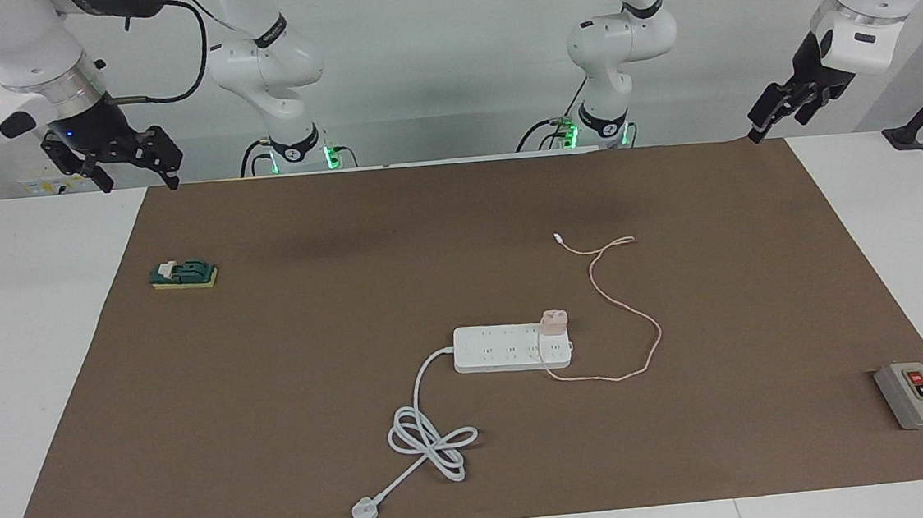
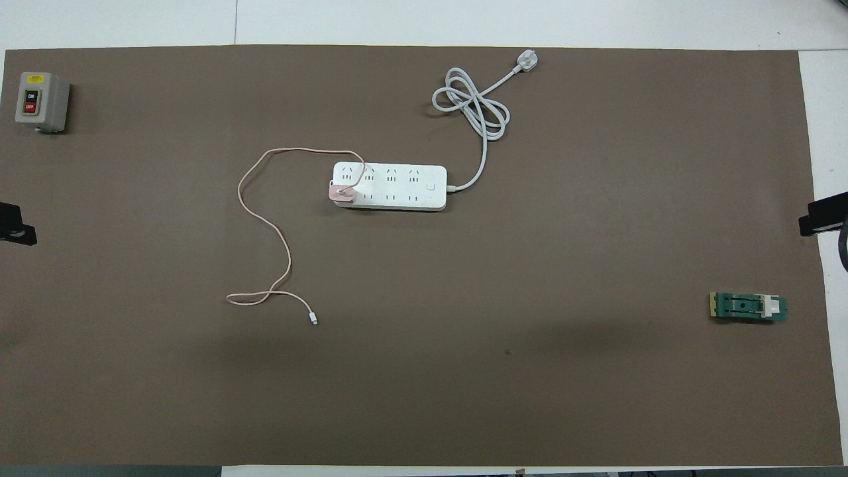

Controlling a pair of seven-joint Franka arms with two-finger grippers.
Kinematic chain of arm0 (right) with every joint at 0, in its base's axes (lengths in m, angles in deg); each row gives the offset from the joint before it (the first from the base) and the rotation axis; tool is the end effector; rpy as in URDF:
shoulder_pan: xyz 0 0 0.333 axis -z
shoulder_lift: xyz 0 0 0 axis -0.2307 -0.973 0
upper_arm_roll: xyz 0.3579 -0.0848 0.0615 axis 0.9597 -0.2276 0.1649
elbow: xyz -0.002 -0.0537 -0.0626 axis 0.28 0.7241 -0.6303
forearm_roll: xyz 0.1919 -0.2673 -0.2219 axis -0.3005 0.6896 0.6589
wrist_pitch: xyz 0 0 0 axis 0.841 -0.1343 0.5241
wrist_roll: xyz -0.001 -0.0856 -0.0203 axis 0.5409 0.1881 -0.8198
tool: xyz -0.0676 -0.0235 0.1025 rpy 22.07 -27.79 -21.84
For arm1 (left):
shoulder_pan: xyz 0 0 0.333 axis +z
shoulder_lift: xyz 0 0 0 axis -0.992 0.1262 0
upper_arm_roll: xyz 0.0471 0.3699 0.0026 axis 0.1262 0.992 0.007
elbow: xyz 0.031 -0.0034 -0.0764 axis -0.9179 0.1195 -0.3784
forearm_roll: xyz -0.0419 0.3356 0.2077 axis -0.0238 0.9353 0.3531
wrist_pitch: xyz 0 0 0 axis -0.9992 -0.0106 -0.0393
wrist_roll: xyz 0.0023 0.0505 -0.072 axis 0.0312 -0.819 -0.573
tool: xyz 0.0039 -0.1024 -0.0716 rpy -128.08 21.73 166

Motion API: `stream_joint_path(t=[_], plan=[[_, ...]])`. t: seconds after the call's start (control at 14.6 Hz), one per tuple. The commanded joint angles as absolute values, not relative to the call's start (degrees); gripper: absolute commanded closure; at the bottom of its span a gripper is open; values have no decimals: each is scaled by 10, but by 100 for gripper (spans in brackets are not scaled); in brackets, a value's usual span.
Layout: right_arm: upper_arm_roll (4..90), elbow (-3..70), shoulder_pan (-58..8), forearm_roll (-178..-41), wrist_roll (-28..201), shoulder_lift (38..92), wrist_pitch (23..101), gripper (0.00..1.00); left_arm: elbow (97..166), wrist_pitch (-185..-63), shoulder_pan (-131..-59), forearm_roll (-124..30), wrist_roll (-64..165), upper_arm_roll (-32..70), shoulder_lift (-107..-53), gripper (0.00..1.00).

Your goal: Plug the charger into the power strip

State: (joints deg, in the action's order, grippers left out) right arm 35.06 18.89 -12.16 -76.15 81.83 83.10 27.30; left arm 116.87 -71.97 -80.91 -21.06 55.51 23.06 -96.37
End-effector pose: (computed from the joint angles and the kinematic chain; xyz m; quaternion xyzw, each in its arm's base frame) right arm 0.5232 -0.0613 0.6833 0.9988 -0.0221 -0.0391 0.0192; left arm 0.5065 0.0250 0.6806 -0.9934 -0.1137 0.0159 0.0037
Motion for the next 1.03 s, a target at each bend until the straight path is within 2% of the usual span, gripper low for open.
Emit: stream_joint_path(t=[0.0,0.21,0.48,0.96], plan=[[357,205,-114,-753,817,844,282,0,1206,-741,-812,-205,562,219,-979,0],[357,205,-113,-754,817,843,283,0,1208,-752,-815,-204,572,217,-982,0],[357,205,-116,-753,814,843,284,0,1182,-737,-834,-201,576,214,-950,4],[358,205,-119,-755,812,843,284,0,1195,-731,-845,-217,657,212,-955,3]])
